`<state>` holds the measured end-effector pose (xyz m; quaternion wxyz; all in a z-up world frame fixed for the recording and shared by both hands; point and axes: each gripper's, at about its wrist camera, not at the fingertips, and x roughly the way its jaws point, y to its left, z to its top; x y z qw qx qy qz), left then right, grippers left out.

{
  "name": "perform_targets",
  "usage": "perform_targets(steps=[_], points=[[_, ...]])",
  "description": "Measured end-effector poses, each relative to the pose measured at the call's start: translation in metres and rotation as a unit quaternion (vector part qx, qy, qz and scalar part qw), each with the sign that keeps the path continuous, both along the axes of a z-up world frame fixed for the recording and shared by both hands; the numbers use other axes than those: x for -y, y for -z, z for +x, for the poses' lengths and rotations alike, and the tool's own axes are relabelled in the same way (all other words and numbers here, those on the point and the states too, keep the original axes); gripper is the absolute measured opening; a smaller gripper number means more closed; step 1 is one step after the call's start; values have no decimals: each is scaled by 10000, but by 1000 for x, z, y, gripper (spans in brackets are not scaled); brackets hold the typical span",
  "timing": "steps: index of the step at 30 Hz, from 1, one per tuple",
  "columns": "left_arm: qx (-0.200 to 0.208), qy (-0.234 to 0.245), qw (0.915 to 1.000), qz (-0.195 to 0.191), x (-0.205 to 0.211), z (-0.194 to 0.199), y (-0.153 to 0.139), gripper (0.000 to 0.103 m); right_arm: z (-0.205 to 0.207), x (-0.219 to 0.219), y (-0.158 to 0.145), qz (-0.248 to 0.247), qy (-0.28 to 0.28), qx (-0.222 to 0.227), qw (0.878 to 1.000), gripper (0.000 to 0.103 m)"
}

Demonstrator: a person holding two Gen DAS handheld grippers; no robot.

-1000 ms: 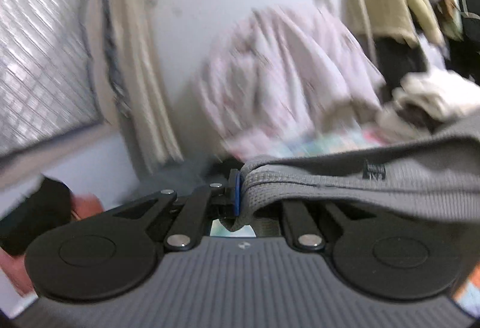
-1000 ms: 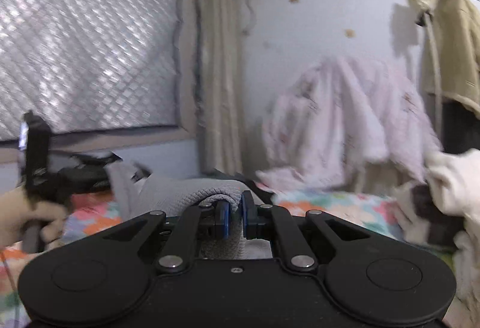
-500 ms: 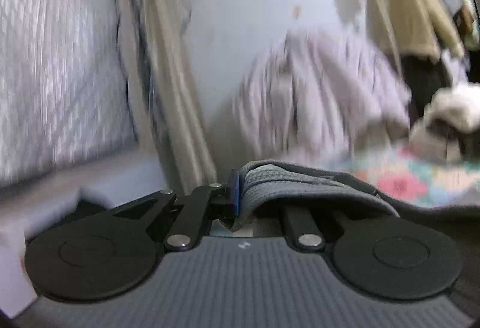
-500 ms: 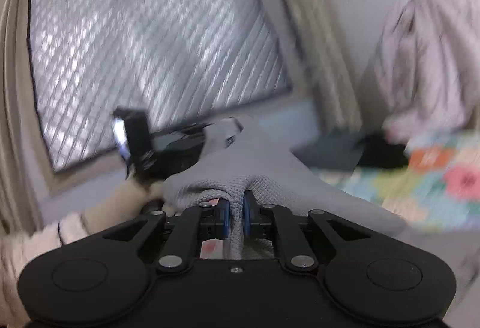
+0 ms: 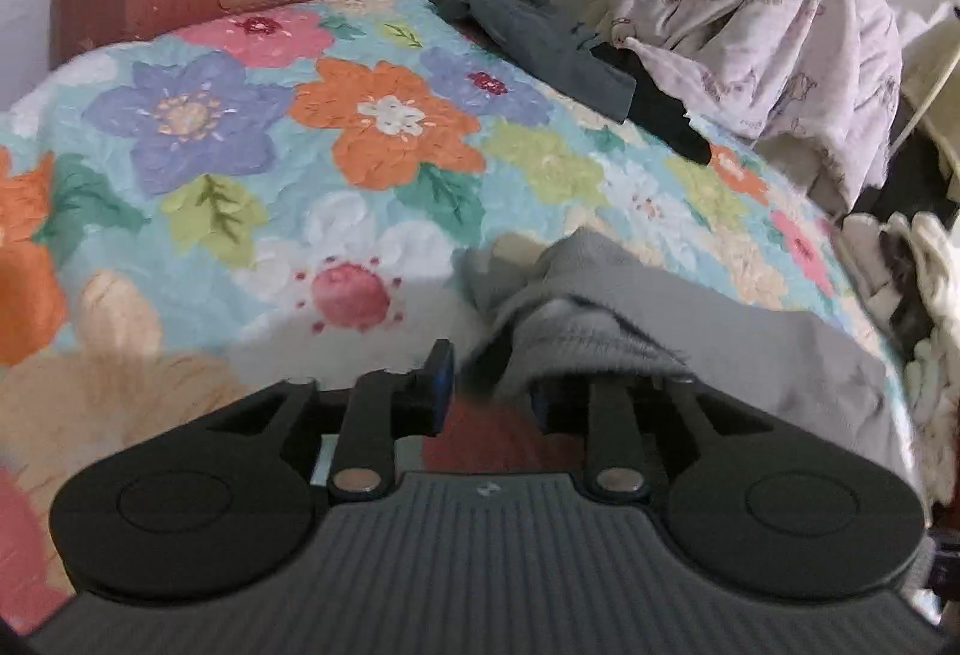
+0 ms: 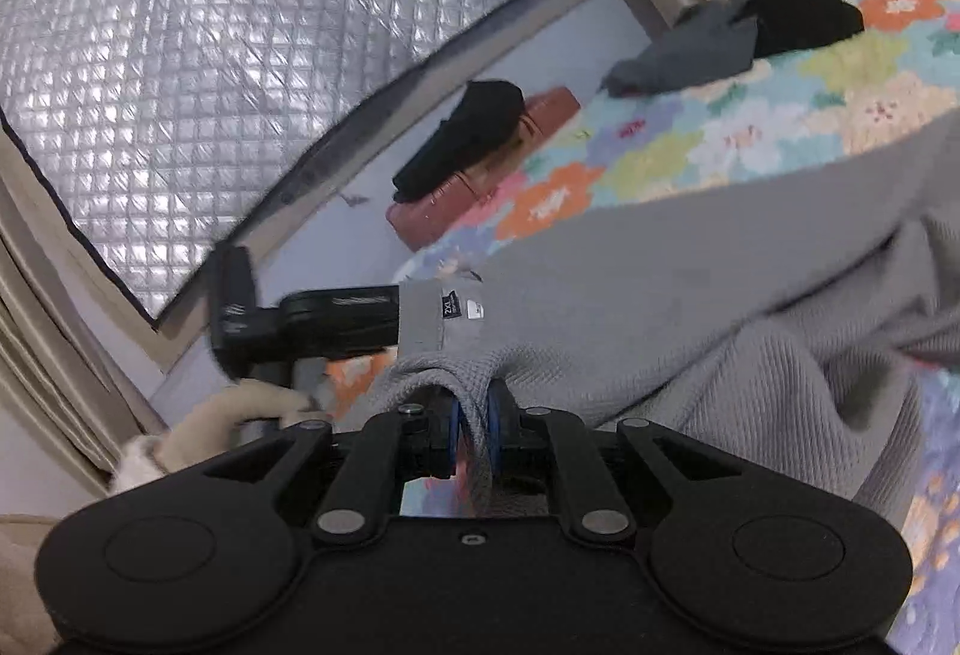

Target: Fold clothes

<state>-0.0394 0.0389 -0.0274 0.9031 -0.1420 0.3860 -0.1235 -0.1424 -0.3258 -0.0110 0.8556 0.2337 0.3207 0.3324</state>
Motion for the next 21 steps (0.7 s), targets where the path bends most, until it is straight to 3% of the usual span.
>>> perform_targets(steps=[4, 6, 9, 11, 13, 17, 21], points=[[-37, -244, 9968, 754, 2, -24, 0, 41, -5, -6, 13, -354, -45, -168, 9992, 13], [-7, -398, 9957, 839, 3, -29, -2, 43, -7, -8, 18, -474, -157, -208, 9985, 14], [372, 477, 9972, 434, 17, -31, -17, 46, -8, -8, 21, -410, -198, -222, 9987, 14], [516, 1037, 9931, -171, 27, -34, -23, 55, -4, 0, 22, -85, -61, -368, 9993, 14], [463, 1156, 9897, -701, 32, -32, -17, 57, 0, 12, 23, 91, 159, -455, 9988, 14], [307, 1516, 9845, -825, 48, -27, -7, 57, 1, 38, 27, 97, 670, -563, 9961, 14], [787, 2217, 9690, -756, 66, -43, -21, 57, -3, 63, 24, 496, 895, -618, 9928, 14]])
